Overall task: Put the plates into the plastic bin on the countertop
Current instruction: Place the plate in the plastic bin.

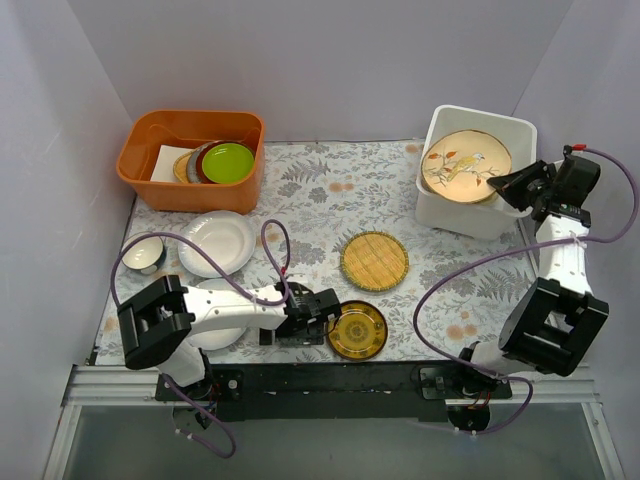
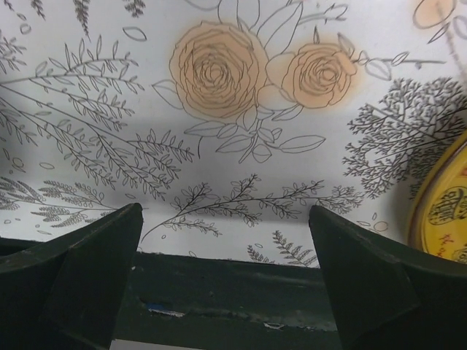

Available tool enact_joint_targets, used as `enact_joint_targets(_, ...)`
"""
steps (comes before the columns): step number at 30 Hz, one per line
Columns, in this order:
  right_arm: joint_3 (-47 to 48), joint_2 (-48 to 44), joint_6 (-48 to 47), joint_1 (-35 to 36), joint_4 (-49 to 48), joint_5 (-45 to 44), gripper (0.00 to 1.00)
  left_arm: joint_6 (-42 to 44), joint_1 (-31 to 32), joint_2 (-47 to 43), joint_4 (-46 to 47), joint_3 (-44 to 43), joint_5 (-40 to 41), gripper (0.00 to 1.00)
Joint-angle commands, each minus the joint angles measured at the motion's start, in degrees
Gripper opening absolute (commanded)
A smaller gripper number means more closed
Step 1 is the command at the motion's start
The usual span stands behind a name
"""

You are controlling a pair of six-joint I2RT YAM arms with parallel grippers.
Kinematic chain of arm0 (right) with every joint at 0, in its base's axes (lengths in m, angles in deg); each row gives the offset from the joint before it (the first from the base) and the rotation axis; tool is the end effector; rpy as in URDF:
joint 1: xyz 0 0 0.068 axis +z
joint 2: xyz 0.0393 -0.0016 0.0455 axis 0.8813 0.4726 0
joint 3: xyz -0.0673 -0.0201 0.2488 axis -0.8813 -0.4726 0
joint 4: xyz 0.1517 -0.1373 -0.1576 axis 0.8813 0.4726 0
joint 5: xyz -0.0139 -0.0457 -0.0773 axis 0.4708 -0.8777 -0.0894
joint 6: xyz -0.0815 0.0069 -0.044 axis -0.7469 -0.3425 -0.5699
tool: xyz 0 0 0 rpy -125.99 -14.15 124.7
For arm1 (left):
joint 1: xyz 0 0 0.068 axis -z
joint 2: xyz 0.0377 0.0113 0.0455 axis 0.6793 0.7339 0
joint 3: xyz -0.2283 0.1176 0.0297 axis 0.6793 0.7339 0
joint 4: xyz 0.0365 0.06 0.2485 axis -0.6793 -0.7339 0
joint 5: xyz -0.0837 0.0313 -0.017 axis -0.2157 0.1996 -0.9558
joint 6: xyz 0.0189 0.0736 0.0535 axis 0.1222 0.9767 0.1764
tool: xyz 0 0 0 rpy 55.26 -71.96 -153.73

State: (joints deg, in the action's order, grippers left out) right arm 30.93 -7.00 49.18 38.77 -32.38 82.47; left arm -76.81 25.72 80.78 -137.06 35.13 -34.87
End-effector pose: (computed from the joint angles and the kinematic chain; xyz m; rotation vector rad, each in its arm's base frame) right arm 0.3455 -0.1051 0.2906 0.7441 1.8675 0.6461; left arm 0.1120 -0.2129 0.1130 -0.8981 2.6771 0.0247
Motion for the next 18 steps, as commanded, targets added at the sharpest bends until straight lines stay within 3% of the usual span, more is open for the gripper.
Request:
enact_joint_targets(1,7.0,1.7,4.1,-0.9,-9.7,2.8,0.01,-4.2,1.5,1.9,-1.2,-0.3,2.0,0.98)
enact_joint_targets(18,4.6,11.7,8.6,-2.7,-17.0,2.2,0.01,-3.8,2.2,4.7,-2.8,-6.2,2.8,0.98)
